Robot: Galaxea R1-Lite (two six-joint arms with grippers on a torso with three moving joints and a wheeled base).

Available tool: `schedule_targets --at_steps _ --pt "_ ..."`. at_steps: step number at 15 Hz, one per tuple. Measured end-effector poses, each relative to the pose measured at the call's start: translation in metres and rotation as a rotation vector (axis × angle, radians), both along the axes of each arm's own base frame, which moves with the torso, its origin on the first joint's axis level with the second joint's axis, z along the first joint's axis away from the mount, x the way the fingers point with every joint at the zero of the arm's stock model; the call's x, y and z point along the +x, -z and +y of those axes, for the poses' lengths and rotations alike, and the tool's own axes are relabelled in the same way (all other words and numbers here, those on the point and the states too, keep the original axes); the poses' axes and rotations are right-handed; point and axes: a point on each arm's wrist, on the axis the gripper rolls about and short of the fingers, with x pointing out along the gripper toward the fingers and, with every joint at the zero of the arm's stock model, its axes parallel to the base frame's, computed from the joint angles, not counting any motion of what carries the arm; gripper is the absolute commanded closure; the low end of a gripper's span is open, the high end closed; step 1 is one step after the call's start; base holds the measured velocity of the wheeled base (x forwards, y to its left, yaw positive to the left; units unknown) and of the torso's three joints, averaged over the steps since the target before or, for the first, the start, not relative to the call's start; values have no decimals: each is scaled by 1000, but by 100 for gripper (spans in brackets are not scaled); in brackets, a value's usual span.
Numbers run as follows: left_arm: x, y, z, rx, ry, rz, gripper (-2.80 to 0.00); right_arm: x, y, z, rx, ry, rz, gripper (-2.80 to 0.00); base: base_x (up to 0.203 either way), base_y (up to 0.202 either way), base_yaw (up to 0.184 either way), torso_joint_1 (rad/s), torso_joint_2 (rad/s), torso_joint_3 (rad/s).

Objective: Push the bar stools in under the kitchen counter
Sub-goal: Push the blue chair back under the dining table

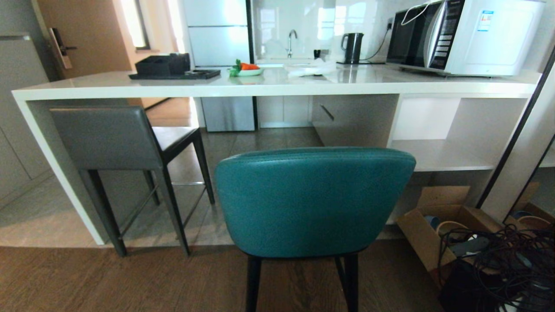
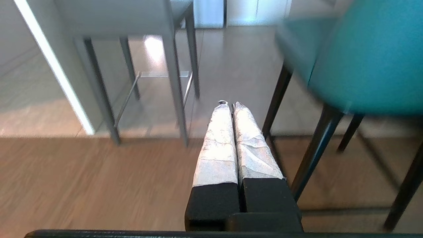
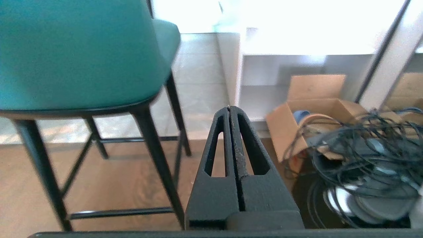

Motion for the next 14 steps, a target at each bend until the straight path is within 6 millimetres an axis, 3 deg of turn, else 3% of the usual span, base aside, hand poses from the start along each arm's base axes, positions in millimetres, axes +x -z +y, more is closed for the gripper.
schedule_targets --at_steps 3,7,11,14 --pt "32 -41 0 -20 10 -31 0 17 -31 0 24 -21 -4 0 0 0 0 0 0 0" --pt "95 -72 -5 -31 69 -61 0 70 -69 1 34 -30 2 0 0 0 0 0 0 0" --pt "153 -72 -18 -35 137 -39 0 145 -87 2 36 -44 -16 0 0 0 0 0 0 0" --pt "194 -55 -26 -34 146 13 0 196 -80 2 46 -57 -29 0 0 0 0 0 0 0"
